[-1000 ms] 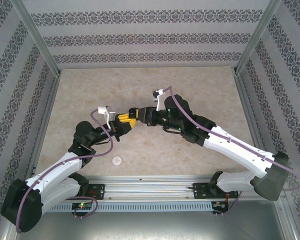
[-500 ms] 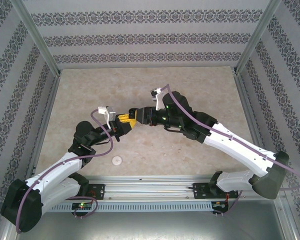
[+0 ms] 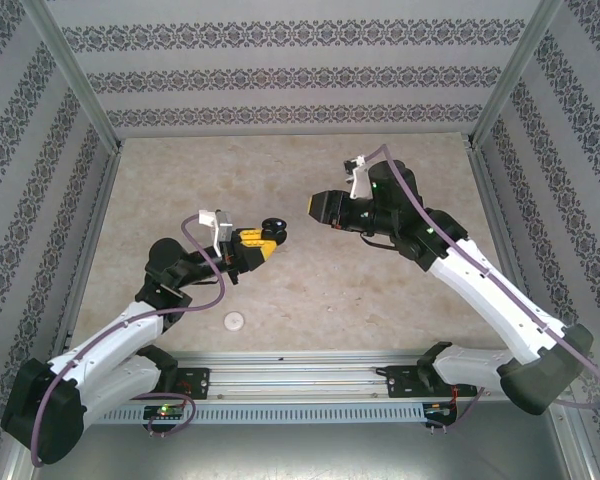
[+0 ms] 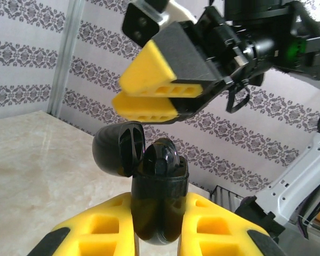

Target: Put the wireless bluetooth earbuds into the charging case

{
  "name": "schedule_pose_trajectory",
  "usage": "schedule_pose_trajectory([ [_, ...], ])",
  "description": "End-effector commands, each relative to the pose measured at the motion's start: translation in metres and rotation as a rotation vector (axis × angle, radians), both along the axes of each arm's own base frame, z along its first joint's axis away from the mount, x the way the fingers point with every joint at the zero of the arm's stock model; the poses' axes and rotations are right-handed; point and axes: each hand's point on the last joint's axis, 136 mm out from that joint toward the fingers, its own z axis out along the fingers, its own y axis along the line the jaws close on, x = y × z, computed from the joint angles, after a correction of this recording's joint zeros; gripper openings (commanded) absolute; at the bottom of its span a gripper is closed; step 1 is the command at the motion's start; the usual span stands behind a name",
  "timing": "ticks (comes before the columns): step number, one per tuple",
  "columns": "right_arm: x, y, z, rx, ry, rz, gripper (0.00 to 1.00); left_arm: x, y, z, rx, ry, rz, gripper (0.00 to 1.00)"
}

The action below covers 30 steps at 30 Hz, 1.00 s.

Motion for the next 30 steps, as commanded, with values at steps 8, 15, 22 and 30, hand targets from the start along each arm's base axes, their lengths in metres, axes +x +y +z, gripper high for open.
schedule_pose_trajectory([
  [8,-0.012,0.06,-0.016,0.243,0.157,0.247,0.22,-0.007,-0.007,0.023,-0.058,-0.043,-0.072,0.0],
  [15,-0.024,0.07,0.0,0.253,0.112,0.335,0.22,-0.001,-0.007,0.018,-0.056,-0.014,-0.056,0.0],
  [22,-0.029,0.052,0.011,0.201,0.008,0.313,0.24,0.006,-0.007,0.005,-0.042,0.072,-0.031,0.0],
  [30,-0.032,0.012,0.027,-0.02,-0.223,0.206,0.31,0.008,-0.007,-0.006,-0.031,0.166,-0.028,0.0],
])
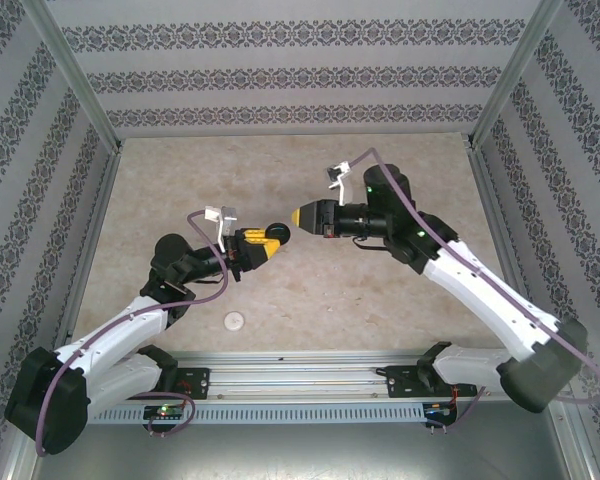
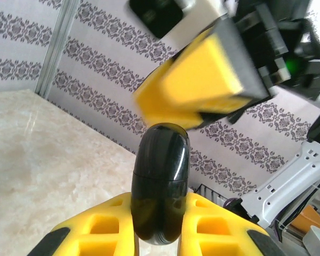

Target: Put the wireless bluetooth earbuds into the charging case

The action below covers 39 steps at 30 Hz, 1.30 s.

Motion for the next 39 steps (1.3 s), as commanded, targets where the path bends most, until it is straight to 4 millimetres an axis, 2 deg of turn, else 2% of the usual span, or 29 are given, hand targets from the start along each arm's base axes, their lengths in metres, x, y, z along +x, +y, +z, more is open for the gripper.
schedule_pose_trajectory([
  [1,-0.003,-0.018,0.012,-0.113,-0.157,-0.042,0.31,-0.001,-0.001,0.002,-0.007,0.043,-0.003,0.0],
  [3,-0.003,-0.028,0.01,-0.151,-0.174,-0.08,0.32,0.0,0.0,-0.004,0.003,0.071,0.008,0.0],
  [6,0.0,-0.043,0.002,-0.196,-0.172,-0.146,0.35,0.001,0.005,-0.024,0.051,0.144,0.046,0.0],
  [9,0.0,-0.052,-0.015,-0.232,-0.139,-0.188,0.36,0.001,0.014,-0.057,0.148,0.263,0.111,0.0],
  [12,0.0,-0.057,-0.045,-0.282,-0.059,-0.22,0.36,-0.004,0.022,-0.084,0.214,0.357,0.14,0.0],
  [15,-0.006,-0.057,-0.082,-0.358,0.023,-0.231,0.35,-0.013,0.03,-0.116,0.295,0.483,0.162,0.0],
  [18,-0.017,-0.049,-0.119,-0.427,0.091,-0.203,0.35,-0.024,0.042,-0.146,0.383,0.6,0.198,0.0],
  [24,-0.046,-0.025,-0.186,-0.495,0.224,-0.112,0.33,-0.046,0.052,-0.184,0.46,0.752,0.207,0.0],
  [30,-0.062,-0.014,-0.225,-0.556,0.265,-0.069,0.33,-0.072,0.041,-0.21,0.549,0.8,0.177,0.0],
  [34,-0.069,-0.01,-0.239,-0.6,0.272,-0.047,0.33,-0.084,0.027,-0.223,0.572,0.809,0.149,0.03],
  [39,-0.072,-0.01,-0.248,-0.631,0.275,-0.048,0.32,-0.086,0.009,-0.232,0.614,0.786,0.123,0.04],
])
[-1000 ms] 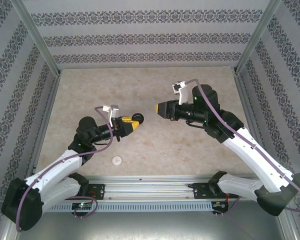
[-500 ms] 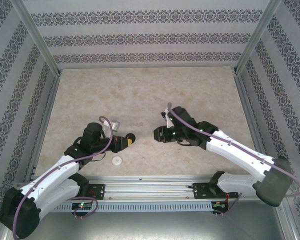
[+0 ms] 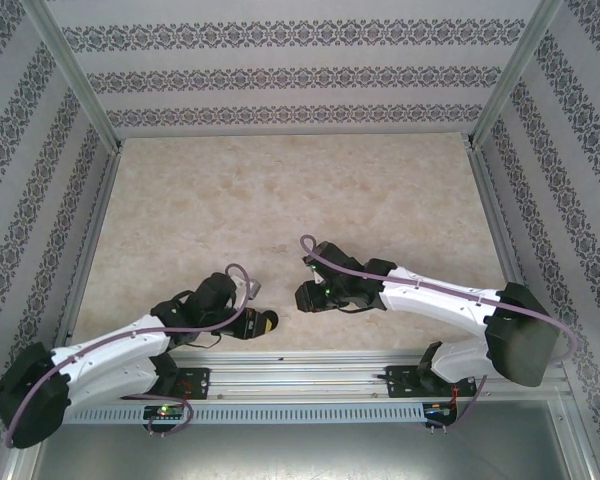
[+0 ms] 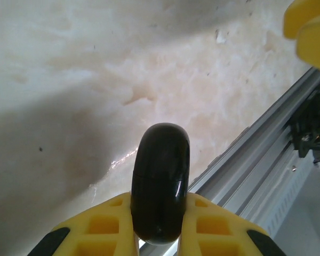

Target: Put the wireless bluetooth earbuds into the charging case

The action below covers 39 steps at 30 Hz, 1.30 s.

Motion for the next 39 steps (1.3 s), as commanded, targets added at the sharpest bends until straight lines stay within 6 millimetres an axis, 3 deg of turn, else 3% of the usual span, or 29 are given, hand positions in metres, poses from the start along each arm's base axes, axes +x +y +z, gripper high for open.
schedule_pose_trajectory([
  [1,0.002,-0.002,-0.005,-0.02,-0.019,-0.019,0.32,0.01,-0.013,0.001,-0.005,-0.038,0.017,0.04],
  [10,0.002,-0.011,-0.009,-0.043,-0.034,-0.044,0.32,0.019,-0.026,-0.015,0.078,-0.033,0.008,0.11],
  [17,0.002,-0.017,-0.006,-0.063,-0.051,-0.041,0.33,0.02,-0.022,-0.018,0.119,-0.023,0.011,0.27],
  [23,0.006,-0.021,0.005,-0.082,-0.087,-0.038,0.34,0.022,-0.018,-0.011,0.139,-0.056,0.006,0.37],
  [30,0.015,-0.028,0.022,-0.098,-0.137,-0.044,0.36,0.023,-0.012,0.0,0.159,-0.085,0.006,0.4],
  [39,0.04,-0.068,0.065,-0.106,-0.259,-0.128,0.42,0.027,-0.002,0.039,0.183,-0.171,-0.002,0.41],
])
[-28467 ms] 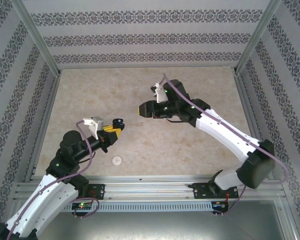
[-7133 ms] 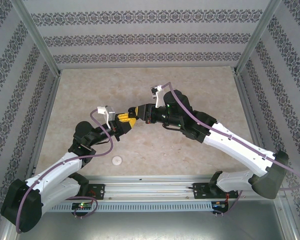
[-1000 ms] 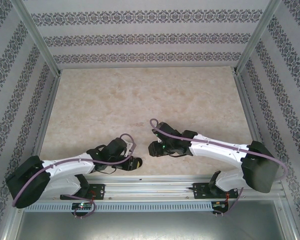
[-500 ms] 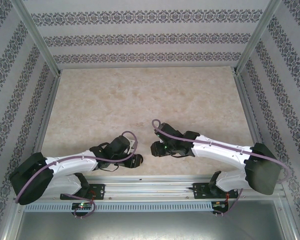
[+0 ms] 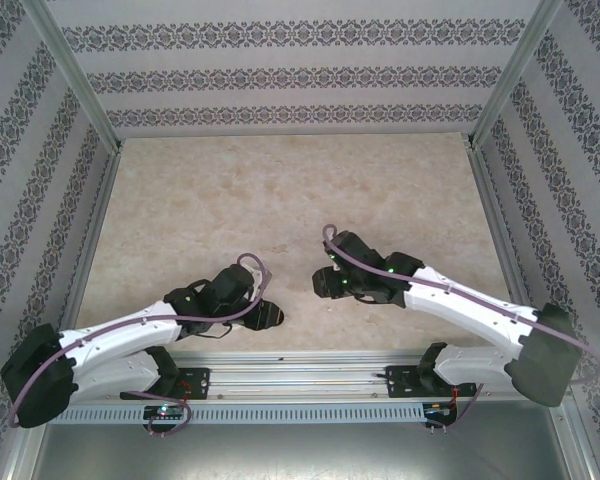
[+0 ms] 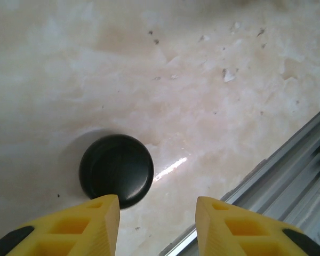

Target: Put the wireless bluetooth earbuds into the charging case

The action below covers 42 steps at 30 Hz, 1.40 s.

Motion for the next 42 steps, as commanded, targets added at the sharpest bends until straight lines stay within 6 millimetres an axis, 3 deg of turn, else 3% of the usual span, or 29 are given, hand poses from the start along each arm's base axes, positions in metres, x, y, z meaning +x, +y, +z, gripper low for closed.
schedule_pose_trajectory([
  [1,0.011,-0.023,0.026,-0.029,-0.089,-0.032,0.43,0.0,0.008,0.019,0.053,-0.054,-0.027,0.42],
  [6,0.024,-0.056,0.058,-0.043,-0.209,-0.101,0.47,0.014,0.017,0.06,0.108,-0.185,-0.059,0.49],
  [13,0.046,-0.11,0.096,-0.087,-0.362,-0.236,0.71,0.062,0.043,0.135,0.226,-0.421,-0.07,0.68],
  [18,0.067,-0.145,0.109,-0.106,-0.431,-0.344,0.88,0.107,0.062,0.182,0.267,-0.559,-0.017,0.84],
  [22,0.088,-0.171,0.111,-0.132,-0.462,-0.413,0.97,0.146,0.083,0.212,0.3,-0.654,0.066,1.0],
  [26,0.106,-0.2,0.109,-0.183,-0.507,-0.493,0.98,0.182,0.107,0.232,0.313,-0.732,0.162,1.0],
  [30,0.124,-0.235,0.099,-0.194,-0.555,-0.614,0.98,0.218,0.141,0.236,0.288,-0.768,0.293,1.0],
  [34,0.137,-0.263,0.082,-0.189,-0.597,-0.699,0.98,0.246,0.177,0.219,0.232,-0.771,0.423,1.0],
  [38,0.145,-0.277,0.057,-0.237,-0.625,-0.736,0.98,0.256,0.197,0.201,0.167,-0.886,0.474,1.0],
  [42,0.155,-0.274,0.036,-0.274,-0.681,-0.664,0.98,0.26,0.217,0.174,0.146,-0.932,0.556,1.0],
])
